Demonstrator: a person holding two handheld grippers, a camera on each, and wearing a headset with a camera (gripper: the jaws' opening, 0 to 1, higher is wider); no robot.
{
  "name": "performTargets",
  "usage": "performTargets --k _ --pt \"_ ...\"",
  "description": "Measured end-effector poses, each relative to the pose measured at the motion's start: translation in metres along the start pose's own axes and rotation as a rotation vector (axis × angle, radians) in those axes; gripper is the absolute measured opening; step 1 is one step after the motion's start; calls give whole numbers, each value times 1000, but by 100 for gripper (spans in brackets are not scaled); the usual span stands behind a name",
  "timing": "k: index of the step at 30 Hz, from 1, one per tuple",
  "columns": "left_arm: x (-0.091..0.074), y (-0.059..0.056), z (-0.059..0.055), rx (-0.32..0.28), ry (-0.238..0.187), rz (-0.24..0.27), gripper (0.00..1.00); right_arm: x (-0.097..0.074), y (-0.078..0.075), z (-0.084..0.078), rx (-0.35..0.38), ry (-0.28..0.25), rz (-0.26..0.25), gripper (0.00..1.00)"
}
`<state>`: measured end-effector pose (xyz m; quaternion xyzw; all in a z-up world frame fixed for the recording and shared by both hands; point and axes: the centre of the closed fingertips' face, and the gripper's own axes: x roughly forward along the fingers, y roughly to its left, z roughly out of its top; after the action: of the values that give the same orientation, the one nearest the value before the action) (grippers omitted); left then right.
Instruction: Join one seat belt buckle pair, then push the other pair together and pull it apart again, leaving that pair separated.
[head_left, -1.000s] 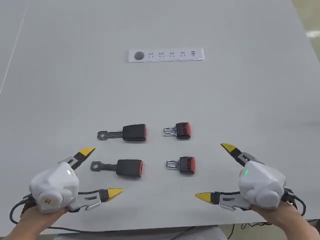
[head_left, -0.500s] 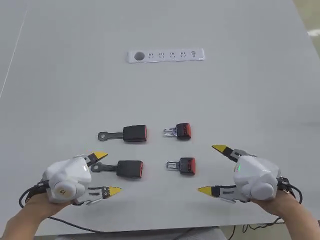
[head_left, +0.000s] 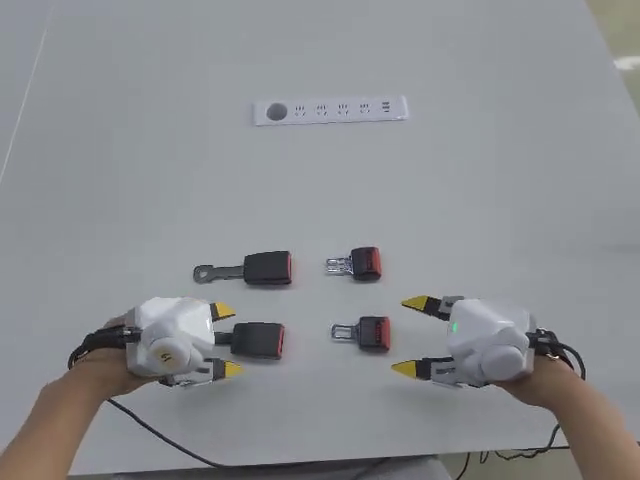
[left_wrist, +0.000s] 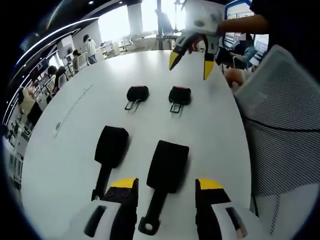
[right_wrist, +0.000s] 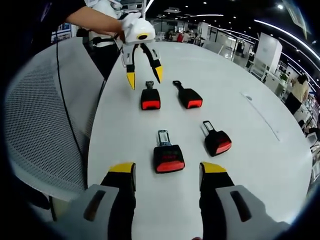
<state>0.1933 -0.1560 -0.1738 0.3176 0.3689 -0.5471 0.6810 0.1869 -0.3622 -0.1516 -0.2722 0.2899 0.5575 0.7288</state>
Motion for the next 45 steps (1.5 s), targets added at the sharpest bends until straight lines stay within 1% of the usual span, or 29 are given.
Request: performTargets --k 3,4,7,12,13,16,20,22,23,24,26,28,31,32,34,37,39,45 --pt "6 2 -3 37 37 -21 44 5 -1 -2 -19 18 24 45" --pt "7 4 -3 41 43 -24 43 6 -1 -2 -25 23 33 44" --pt "11 6 1 58 62 -40 41 11 -2 -5 -41 43 55 42" --pt "16 4 0 99 103 -81 37 18 -1 -7 -58 67 92 38" --pt "17 3 2 107 109 -91 36 20 -1 -8 -62 73 102 36" --pt "19 1 2 119 127 -107 35 25 -1 -9 -69 86 117 35" --pt "23 -1 -1 133 149 -132 34 31 1 -12 -70 103 139 34" --pt "26 0 -6 140 164 -140 33 33 2 -12 -72 115 148 34" --pt "26 0 -5 142 165 -143 33 34 2 -13 -73 123 154 33" --pt "26 0 -4 142 166 -145 33 35 3 -12 -73 128 158 33" --pt "27 -1 -6 137 166 -149 33 37 3 -14 -86 142 166 33" --pt "26 -1 -5 132 166 -150 33 38 3 -16 -91 153 170 31" --pt "26 -2 -5 114 163 -151 33 41 3 -18 -96 163 179 32" --pt "26 -1 -5 102 162 -151 33 44 2 -21 -98 164 181 32" --pt "27 -2 -4 96 161 -151 33 45 2 -22 -105 162 185 32" --pt "27 -2 -2 63 163 -148 33 48 1 -25 -115 162 188 31" --pt "27 -1 -3 36 162 -144 33 47 2 -24 -125 162 190 31" --pt "28 -1 -4 -3 164 -140 32 43 3 -19 -150 160 197 31"
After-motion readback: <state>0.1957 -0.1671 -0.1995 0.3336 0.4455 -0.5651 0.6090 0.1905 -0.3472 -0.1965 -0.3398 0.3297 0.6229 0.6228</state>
